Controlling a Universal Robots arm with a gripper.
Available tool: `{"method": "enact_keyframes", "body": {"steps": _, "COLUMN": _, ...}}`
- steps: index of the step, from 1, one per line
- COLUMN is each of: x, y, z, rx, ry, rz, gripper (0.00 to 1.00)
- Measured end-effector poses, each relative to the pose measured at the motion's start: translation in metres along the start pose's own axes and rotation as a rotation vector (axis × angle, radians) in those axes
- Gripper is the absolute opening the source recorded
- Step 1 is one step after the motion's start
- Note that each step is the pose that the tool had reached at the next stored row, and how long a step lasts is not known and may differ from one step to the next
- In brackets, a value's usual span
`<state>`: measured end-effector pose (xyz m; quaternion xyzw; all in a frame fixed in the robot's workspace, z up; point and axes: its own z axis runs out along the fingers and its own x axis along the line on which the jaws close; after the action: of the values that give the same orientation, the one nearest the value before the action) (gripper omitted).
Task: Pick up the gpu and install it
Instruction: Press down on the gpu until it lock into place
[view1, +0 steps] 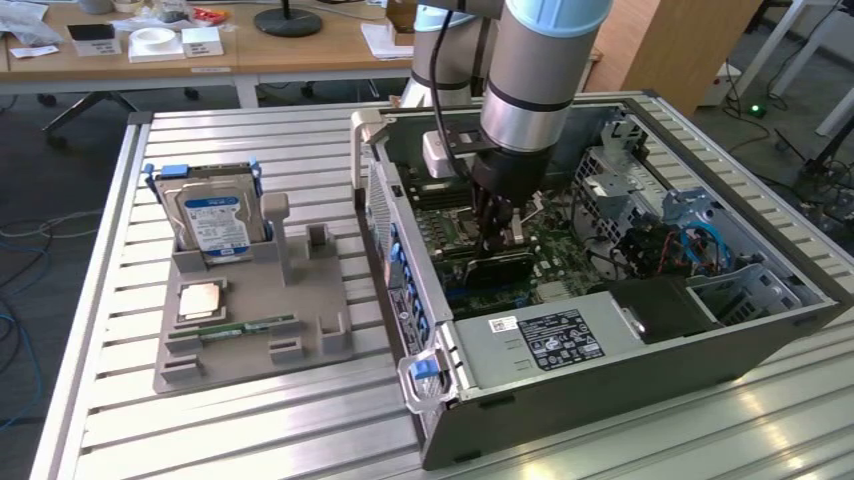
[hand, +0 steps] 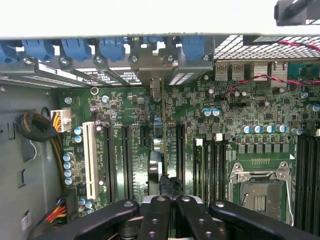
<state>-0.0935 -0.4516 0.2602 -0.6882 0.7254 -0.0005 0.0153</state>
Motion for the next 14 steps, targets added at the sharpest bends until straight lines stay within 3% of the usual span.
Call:
{"method": "enact_keyframes", "body": {"steps": 10, "x": -0.0001, "y": 0.0000, "z": 0.0006, "rx": 0.0002, "ry": -0.0005, "rz": 0.000, "gripper": 0.11}}
{"method": "enact_keyframes", "body": {"steps": 11, "x": -0.0004, "y": -0.0001, "z": -0.0021, "rx": 0.0015, "ry": -0.0030, "rz": 0.000, "gripper": 0.11}}
{"method": "enact_keyframes", "body": {"steps": 14, "x": -0.0003, "y": -0.0002, "z": -0.0092, "rx": 0.0005, "ry": -0.0002, "rz": 0.000, "gripper": 0.11}}
